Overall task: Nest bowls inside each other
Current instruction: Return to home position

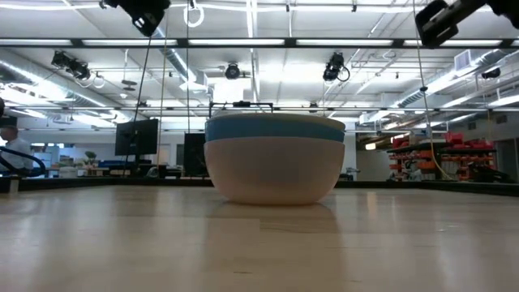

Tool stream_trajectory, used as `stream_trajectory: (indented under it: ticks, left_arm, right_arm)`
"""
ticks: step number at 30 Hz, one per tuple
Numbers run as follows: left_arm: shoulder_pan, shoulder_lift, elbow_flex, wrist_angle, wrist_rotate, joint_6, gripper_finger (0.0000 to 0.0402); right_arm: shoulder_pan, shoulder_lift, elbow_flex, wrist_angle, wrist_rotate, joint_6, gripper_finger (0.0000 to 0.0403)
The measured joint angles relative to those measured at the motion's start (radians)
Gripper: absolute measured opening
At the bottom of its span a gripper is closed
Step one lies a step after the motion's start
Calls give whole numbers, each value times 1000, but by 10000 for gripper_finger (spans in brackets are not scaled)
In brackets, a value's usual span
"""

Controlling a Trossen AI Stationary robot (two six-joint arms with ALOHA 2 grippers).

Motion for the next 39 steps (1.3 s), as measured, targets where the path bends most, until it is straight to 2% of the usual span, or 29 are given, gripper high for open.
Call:
stream_trajectory:
  ticks: [5,13,23,32,39]
  left_arm:
    - [3,-122,-164,200,36,0,54]
    - [3,-255,-268,247,37,11,56]
    - [10,-352,-273,250,37,83,52]
    - [10,-503,-273,240,37,104,61]
    - [10,-623,-273,203,37,95,54]
  right_arm:
    - [2,-9,-79,152,-36,-5,18]
    - [2,-53,-105,207,-129,-33,18]
    - [2,-216,-105,193,-240,-69,18]
    - [2,-389,-105,84,-242,-115,18]
    - [2,-486,-105,24,-242,-134,18]
